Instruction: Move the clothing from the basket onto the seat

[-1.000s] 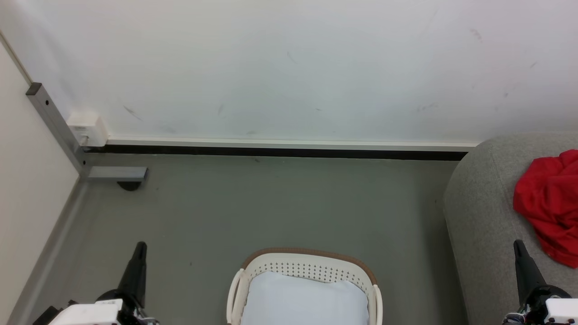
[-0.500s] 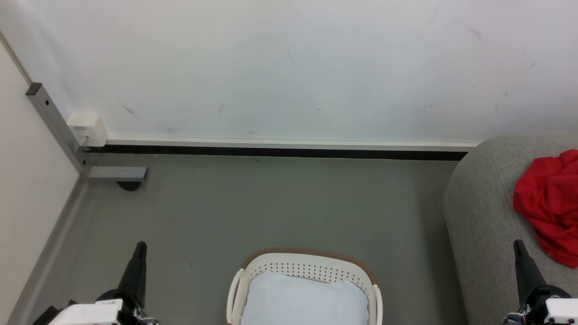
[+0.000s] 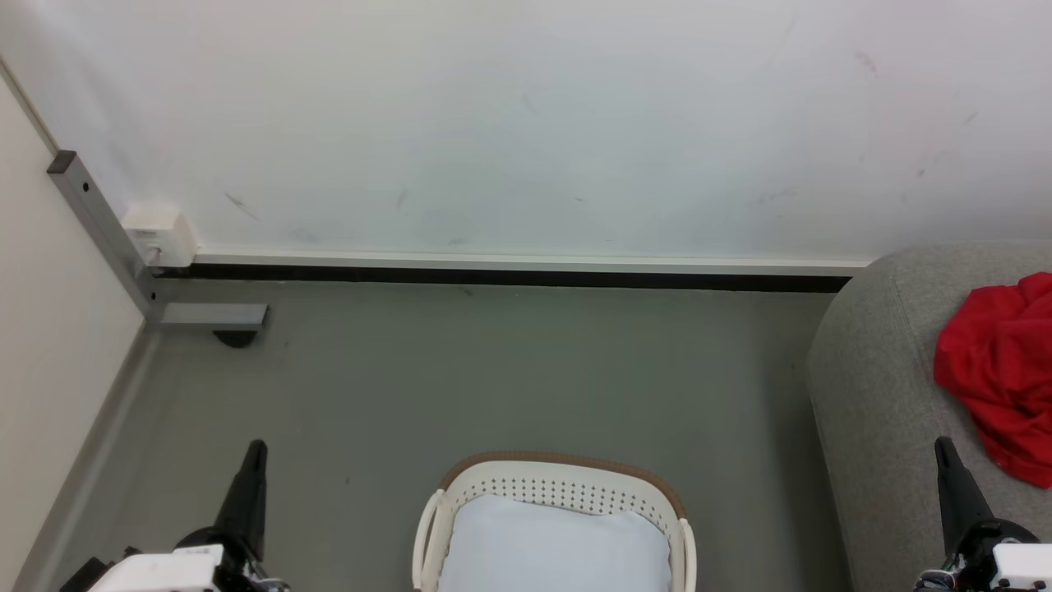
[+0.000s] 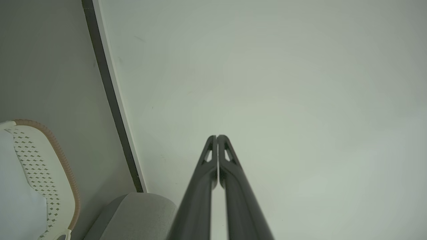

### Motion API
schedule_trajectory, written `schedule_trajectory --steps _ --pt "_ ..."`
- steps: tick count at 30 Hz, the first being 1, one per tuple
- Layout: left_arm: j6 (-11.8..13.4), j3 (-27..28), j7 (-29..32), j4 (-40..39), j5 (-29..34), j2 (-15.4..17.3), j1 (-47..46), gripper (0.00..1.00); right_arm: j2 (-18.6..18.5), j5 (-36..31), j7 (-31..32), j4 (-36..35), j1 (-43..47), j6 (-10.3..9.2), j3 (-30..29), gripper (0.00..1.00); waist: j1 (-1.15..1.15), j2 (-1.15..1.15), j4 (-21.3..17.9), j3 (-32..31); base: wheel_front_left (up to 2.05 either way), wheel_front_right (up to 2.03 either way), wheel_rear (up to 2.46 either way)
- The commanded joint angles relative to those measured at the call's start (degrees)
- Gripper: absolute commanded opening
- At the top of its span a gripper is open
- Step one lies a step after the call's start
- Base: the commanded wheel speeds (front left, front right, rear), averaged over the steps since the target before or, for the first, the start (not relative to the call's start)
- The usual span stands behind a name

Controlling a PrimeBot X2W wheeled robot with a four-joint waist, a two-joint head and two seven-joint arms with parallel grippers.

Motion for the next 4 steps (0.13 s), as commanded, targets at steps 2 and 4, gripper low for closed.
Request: schedule_trajectory --steps 2,4 --pt "-0.05 0.04 0.19 -0.03 -0.78 0.10 -0.47 0.00 0.00 -0.44 0.14 0.12 -0.70 -0.10 -0.25 0.00 0.00 0.00 0.00 0.00 0.00 0.00 0.00" --pt "-0.05 0.04 0.19 -0.03 -0.78 0.10 -0.47 0.00 0.00 -0.45 0.15 0.13 -0.70 -0.10 -0.25 0.00 0.00 0.00 0.00 0.00 0.00 0.00 0.00"
